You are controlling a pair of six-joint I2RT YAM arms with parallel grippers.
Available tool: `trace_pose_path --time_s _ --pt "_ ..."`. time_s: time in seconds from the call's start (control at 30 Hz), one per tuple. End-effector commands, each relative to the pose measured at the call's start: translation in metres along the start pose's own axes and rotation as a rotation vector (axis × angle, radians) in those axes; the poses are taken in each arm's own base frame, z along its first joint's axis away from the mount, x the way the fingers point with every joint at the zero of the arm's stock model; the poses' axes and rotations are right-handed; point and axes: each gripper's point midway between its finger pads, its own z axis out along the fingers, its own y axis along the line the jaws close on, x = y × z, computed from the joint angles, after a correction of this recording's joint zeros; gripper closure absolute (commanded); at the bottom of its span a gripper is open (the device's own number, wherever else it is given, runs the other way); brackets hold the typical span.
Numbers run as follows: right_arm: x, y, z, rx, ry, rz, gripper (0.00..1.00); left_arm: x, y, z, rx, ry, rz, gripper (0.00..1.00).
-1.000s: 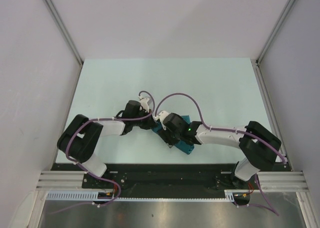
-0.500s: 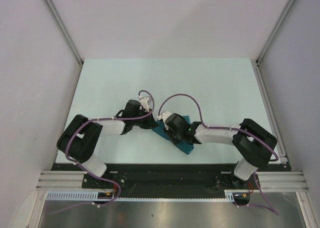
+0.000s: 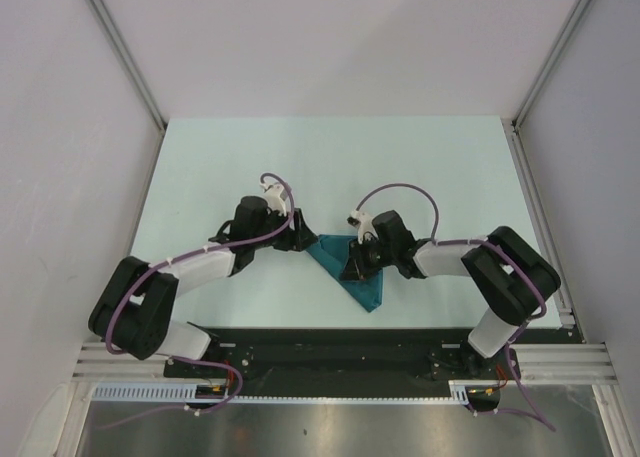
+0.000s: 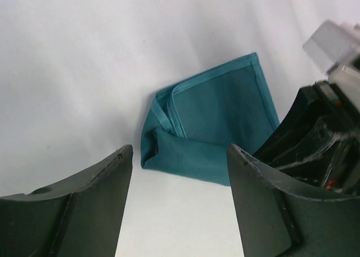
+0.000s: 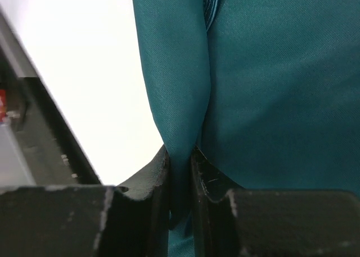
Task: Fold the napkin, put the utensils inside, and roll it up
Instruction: Roll the napkin at the center of the board.
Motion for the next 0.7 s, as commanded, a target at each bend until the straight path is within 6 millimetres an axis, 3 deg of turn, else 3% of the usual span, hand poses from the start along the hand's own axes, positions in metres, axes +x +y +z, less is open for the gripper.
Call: trace_pose_path --time_s 0.0,0.37,0.67 --pt "0.057 0.005 0.0 -0.14 0.166 0.19 0.86 0.008 0.008 0.0 -0.012 -0.003 0.006 0.29" --pt "0.063 -0.016 -0.004 -0.186 0.157 0.353 0.88 0.003 -0.005 0.015 0.09 -0.038 -0.015 0.39" --pt "0.065 -0.023 -0.005 -0.187 0.156 0.405 0.89 0.017 -0.008 0.029 0.151 0.0 -0.066 0.55"
